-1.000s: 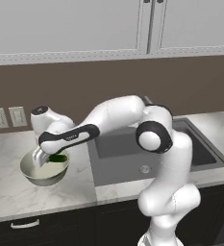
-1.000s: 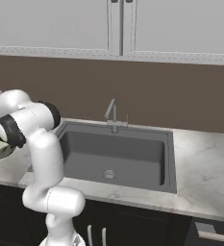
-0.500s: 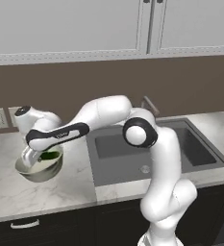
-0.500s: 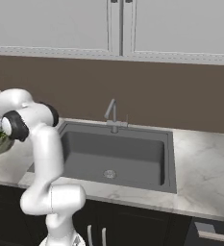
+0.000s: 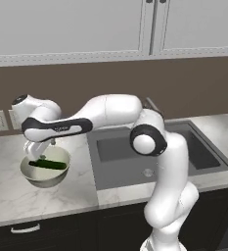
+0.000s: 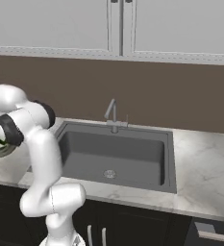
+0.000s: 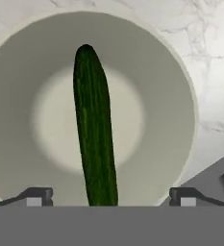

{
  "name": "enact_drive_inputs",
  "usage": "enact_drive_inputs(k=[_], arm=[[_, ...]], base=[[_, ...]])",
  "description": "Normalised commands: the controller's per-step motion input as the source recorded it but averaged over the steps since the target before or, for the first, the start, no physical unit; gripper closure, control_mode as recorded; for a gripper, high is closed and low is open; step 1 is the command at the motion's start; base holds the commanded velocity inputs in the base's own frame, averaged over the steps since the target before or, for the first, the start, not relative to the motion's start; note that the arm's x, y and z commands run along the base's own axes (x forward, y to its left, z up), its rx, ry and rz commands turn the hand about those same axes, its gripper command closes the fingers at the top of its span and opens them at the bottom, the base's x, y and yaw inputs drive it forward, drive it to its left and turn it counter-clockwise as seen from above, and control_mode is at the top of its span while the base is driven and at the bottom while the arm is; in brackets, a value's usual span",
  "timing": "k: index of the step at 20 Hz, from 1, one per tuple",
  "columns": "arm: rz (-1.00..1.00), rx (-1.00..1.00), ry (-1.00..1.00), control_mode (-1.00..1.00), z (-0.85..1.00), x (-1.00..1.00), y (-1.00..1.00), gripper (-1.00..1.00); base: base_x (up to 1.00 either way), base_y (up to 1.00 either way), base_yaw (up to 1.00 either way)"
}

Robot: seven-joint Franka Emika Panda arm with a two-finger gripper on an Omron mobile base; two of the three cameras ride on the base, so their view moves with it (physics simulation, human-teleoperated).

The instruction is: Pick the cucumber from the sink and place it in the bowl. Then pick the bowl and place it in the microwave. Then close the microwave door and press the start button.

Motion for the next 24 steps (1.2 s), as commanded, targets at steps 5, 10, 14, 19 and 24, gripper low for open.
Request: enact_drive_inputs(k=[5, 10, 14, 19, 24], arm=[[0.0, 0.12, 0.0, -1.0, 0.27, -0.9, -0.57, -1.0], [0.12, 0.07, 0.02, -1.0, -0.15, -1.0, -0.16, -1.0], [0.16, 0.01, -0.03, -1.0, 0.0, -0.69, -0.23, -1.0], [0.17, 0.0, 0.0, -1.0, -0.06, -0.07, 0.0, -1.0], [0.17, -0.01, 0.0, -1.0, -0.27, 0.19, 0.0, -1.0]], base=[[0.0, 0.0, 0.0], [0.0, 0.0, 0.0], [0.0, 0.0, 0.0], [0.0, 0.0, 0.0], [0.0, 0.0, 0.0]])
